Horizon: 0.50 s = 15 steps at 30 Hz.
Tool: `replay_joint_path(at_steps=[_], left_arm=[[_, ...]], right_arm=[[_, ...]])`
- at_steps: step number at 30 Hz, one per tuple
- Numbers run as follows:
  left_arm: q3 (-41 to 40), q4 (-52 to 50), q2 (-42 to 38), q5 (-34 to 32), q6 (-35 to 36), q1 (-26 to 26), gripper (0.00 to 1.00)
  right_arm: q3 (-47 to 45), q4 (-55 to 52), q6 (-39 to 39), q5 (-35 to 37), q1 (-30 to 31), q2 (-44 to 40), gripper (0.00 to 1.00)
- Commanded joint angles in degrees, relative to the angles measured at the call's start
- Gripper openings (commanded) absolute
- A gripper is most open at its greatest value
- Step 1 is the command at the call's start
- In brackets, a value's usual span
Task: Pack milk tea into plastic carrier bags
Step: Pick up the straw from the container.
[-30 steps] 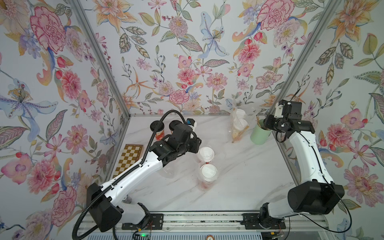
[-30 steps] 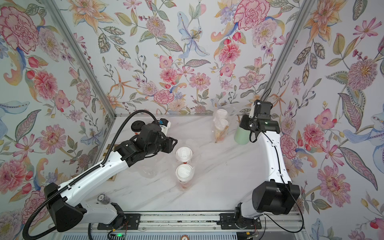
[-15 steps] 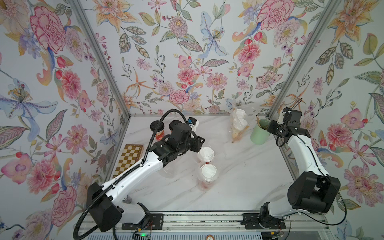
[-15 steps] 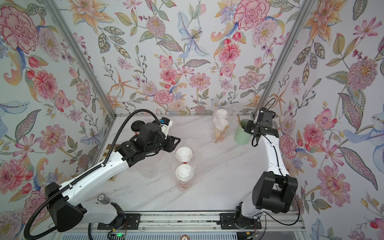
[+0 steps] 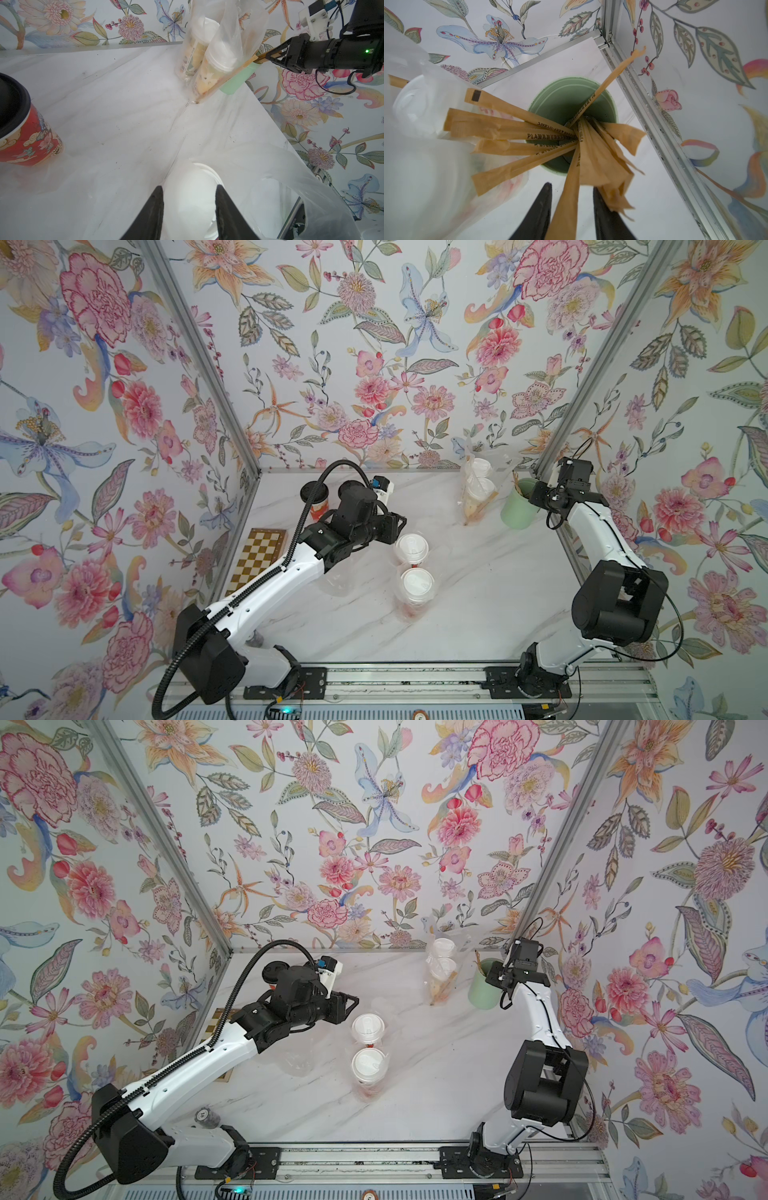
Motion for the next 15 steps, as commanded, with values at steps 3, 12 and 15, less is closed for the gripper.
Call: replay_joint_path(at_steps=[3, 12, 15], left_arm=[[-0.29, 1.30, 0.29, 1.73, 0.41, 0.79, 0.43], [0.21, 1.68, 0.81, 2.59, 0.16, 1.23, 0.43], [-0.03, 1.89, 0.91, 2.87, 0.05, 1.19, 0.44]], right_arm=[[3.84, 0.89, -1.10, -1.75, 0.02, 2.15, 0.30], [4.56, 1.91, -2.71, 0.01, 2.41, 3.12, 0.19], [4.35, 1.84, -3.47, 1.77, 3.12, 3.52, 0.26]])
